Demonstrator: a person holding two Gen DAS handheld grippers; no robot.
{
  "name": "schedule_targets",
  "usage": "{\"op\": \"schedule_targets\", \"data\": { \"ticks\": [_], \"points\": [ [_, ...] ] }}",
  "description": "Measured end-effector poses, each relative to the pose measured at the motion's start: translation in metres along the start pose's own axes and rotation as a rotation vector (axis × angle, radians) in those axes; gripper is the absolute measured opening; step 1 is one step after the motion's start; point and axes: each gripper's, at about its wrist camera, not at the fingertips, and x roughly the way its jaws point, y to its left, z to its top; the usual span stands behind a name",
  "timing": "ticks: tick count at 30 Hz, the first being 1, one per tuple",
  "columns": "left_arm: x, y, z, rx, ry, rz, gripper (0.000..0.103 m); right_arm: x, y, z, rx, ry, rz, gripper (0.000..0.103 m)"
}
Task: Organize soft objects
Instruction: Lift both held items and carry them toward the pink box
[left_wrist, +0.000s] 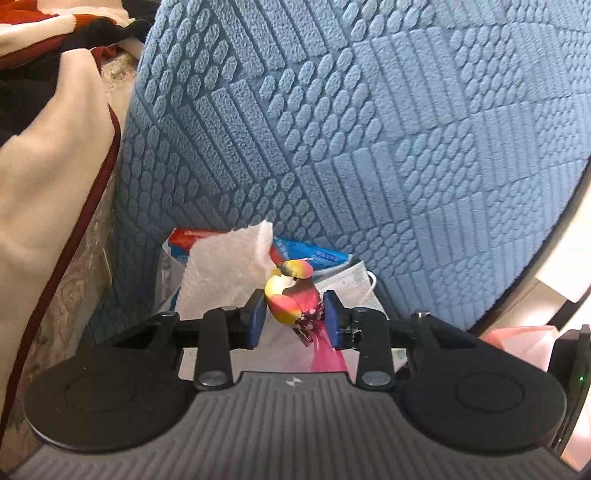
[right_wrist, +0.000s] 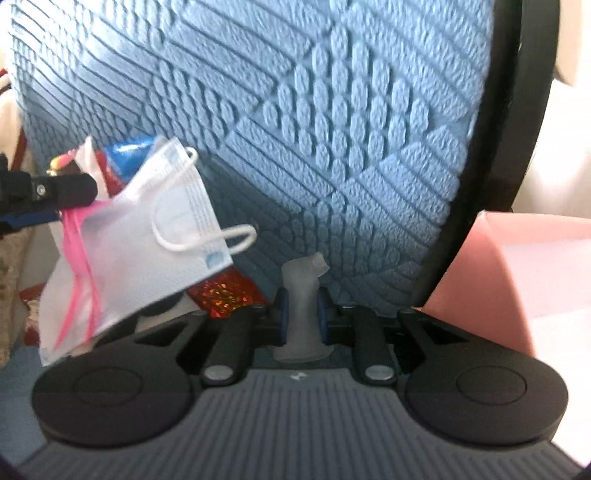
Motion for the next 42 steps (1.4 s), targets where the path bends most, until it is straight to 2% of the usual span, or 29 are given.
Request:
{"op": "schedule_targets", "data": {
  "ticks": [10, 19, 23, 31, 42],
  "points": [
    [-0.036, 0.006, -0.019, -0.008, 0.017, -0.036, 0.039, -0.044, 0.006, -0.002, 0.027, -0.007, 0.032, 0.019],
    [-0.062, 0.005, -0.039, 0.019, 0.034, -0.029, 0.039, -0.084, 0.016, -0.02, 0.004, -0.028, 0.008, 0.019],
    [-0.075, 0.004, -0.048, 0.022, 0.05, -0.041, 0.039, -0.085, 0.014, -0.021, 0.017, -0.032, 0.015, 0.019],
    [-0.099, 0.004, -0.076, 0.058, 0.108, -0.022, 0.039, -0.12, 0.011, -0.058, 0.035, -0.018, 0.021, 0.019],
    [-0.13, 0.005, -0.103, 0.027, 0.156, -0.019, 0.039, -0.157, 0.007, -0.093, 0.07, -0.016, 0.019, 0.019]
  ]
}}
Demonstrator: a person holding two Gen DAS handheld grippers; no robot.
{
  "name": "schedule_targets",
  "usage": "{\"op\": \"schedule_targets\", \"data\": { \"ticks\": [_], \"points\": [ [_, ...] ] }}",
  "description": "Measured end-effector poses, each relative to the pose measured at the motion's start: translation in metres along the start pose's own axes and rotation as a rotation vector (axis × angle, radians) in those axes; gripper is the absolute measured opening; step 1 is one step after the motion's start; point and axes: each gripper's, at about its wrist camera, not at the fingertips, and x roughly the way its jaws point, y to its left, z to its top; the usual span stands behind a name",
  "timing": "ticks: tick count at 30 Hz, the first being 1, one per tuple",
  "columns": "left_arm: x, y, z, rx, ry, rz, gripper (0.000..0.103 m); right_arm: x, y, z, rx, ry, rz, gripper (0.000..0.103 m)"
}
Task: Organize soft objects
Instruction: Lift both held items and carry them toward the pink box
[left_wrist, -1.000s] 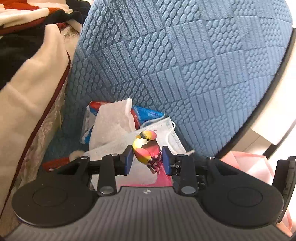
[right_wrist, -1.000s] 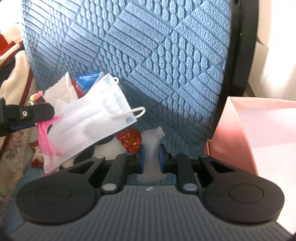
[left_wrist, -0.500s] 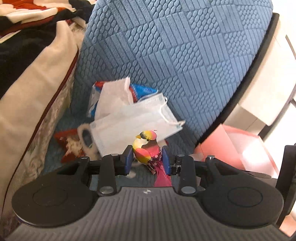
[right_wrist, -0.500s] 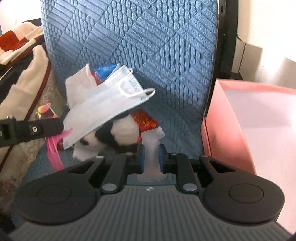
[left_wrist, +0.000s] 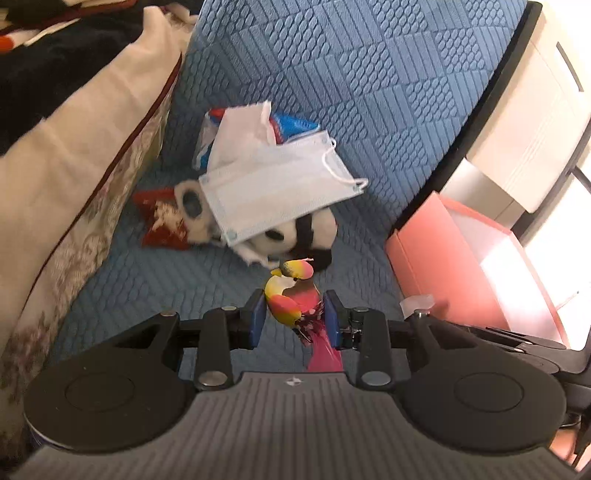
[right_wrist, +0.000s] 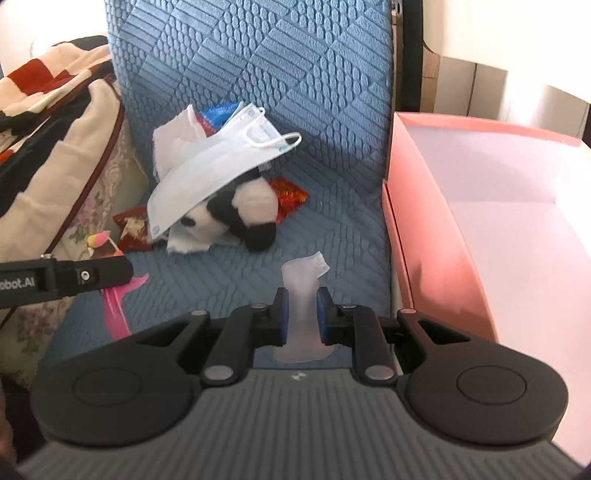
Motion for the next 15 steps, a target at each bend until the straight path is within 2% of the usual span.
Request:
{"op": "schedule_targets", "data": {
  "ticks": [10, 15],
  "points": [
    [-0.012, -0.007, -0.029, 0.009, 0.048, 0.007, 0.039, -0.026, 0.008, -0.033, -0.026, 0.018, 0.006, 0.019],
    [-0.019, -0.009, -0.033, 0.009, 0.06, -0.006, 0.039, -0.037, 0.004, -0.047, -0.004, 0.03, 0.01, 0.019]
  ]
}}
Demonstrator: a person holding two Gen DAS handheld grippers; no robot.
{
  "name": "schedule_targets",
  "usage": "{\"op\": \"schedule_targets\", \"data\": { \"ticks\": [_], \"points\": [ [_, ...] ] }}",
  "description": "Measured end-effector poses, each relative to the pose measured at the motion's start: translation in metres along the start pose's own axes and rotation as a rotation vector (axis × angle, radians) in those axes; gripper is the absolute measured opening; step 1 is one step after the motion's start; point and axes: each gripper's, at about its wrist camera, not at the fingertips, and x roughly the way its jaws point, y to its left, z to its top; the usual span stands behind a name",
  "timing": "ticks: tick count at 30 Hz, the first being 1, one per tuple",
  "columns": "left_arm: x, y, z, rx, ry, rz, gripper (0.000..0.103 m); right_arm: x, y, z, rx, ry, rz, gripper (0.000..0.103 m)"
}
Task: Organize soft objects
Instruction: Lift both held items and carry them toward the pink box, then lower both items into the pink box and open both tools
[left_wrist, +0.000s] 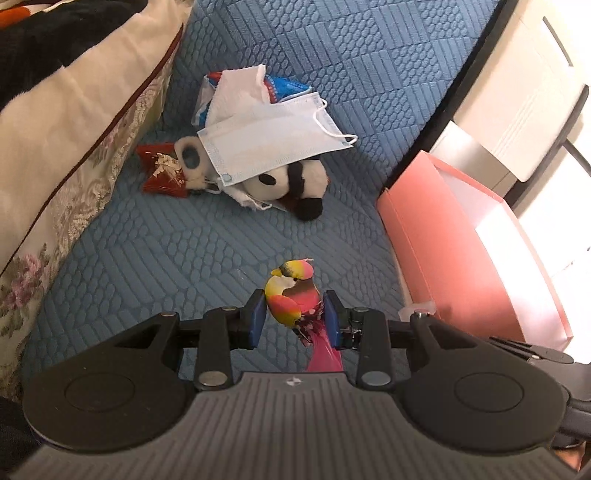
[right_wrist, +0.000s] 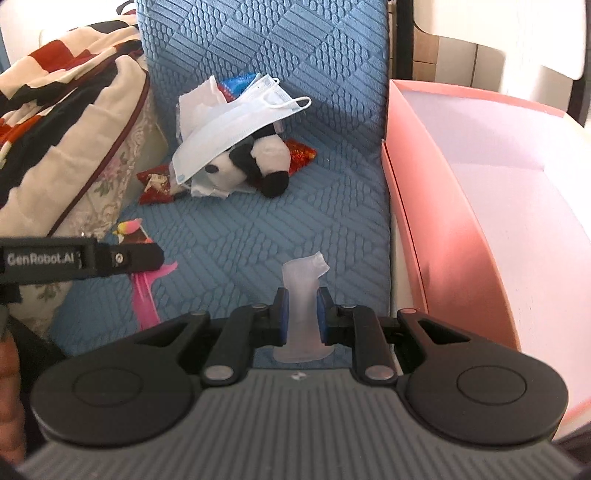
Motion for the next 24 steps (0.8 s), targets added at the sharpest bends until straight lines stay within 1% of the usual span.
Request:
{"op": "schedule_targets", "data": {
  "ticks": [6, 11, 15, 18, 22, 24],
  "points": [
    [-0.011, -0.008, 0.007, 0.008, -0.003, -0.023, 0.039, -0.02, -0.006, 0.002, 0.012, -0.022, 0.006, 0.019],
    [-0.023, -0.02, 0.011, 0.008, -0.002, -0.042, 0.039, -0.039, -0.01, 0.011, 0.024, -0.042, 0.029, 0.019],
    [-0.03, -0.034, 0.016, 0.035, 0.008, -0.05, 0.039, -0.053, -0.011, 0.022, 0.019, -0.058, 0.042, 0.019],
    [-0.038, -0.043, 0.022, 0.037, -0.01, -0.07, 0.039, -0.065, -0.014, 0.03, 0.011, -0.079, 0.054, 0.019],
    [-0.046, -0.062, 0.031, 0.079, -0.02, -0.045, 0.039, -0.08, -0.025, 0.043, 0.02, -0.107, 0.055, 0.019],
    [-0.049, -0.072, 0.036, 0.088, -0.026, -0.05, 0.039, -0.087, -0.029, 0.049, 0.013, -0.122, 0.044, 0.019]
  ]
}}
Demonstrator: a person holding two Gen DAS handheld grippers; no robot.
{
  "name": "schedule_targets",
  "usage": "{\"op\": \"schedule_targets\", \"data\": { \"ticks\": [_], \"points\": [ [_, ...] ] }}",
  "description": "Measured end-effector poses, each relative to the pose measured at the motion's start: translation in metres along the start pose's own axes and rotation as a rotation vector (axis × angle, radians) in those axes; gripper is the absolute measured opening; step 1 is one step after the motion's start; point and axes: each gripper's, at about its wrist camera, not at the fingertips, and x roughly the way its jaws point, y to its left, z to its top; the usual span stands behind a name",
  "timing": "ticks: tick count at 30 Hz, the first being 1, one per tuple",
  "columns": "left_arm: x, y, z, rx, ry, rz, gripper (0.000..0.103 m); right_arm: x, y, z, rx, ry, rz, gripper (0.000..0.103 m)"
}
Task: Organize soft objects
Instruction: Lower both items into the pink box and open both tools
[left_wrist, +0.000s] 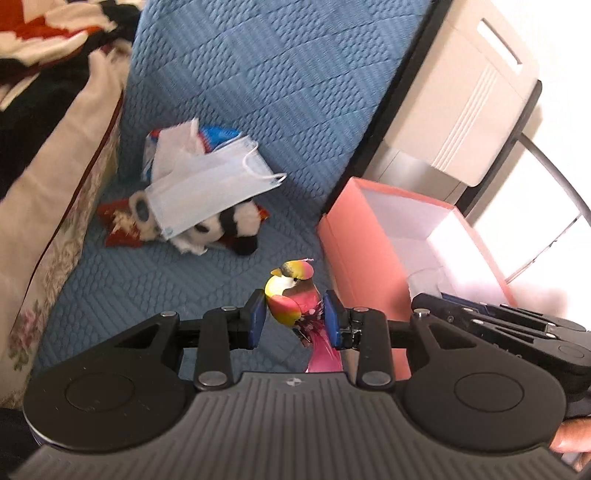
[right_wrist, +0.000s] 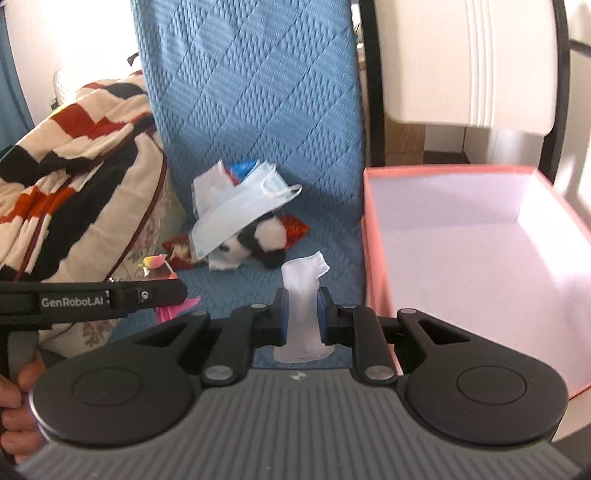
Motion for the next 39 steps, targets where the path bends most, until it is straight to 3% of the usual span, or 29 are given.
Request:
{"op": "schedule_targets", "data": {
  "ticks": [21, 30, 39],
  "points": [
    [-0.011, -0.116, 0.049, 0.016, -0.06, -0.103, 0.039, -0.059, -0.063, 0.046, 0.05, -0.079, -0.058, 0.02],
    [0.009, -0.156, 0.047, 0.018, -0.033, -0.13, 0.039, -0.078, -0.101, 0.046, 0.064, -0.078, -0.109, 0.02],
    [0.051, -0.188, 0.034, 0.011, 0.029, -0.126, 0.039, -0.07, -0.151, 0.026, 0.115, -0.035, -0.132, 0.021]
  ]
}}
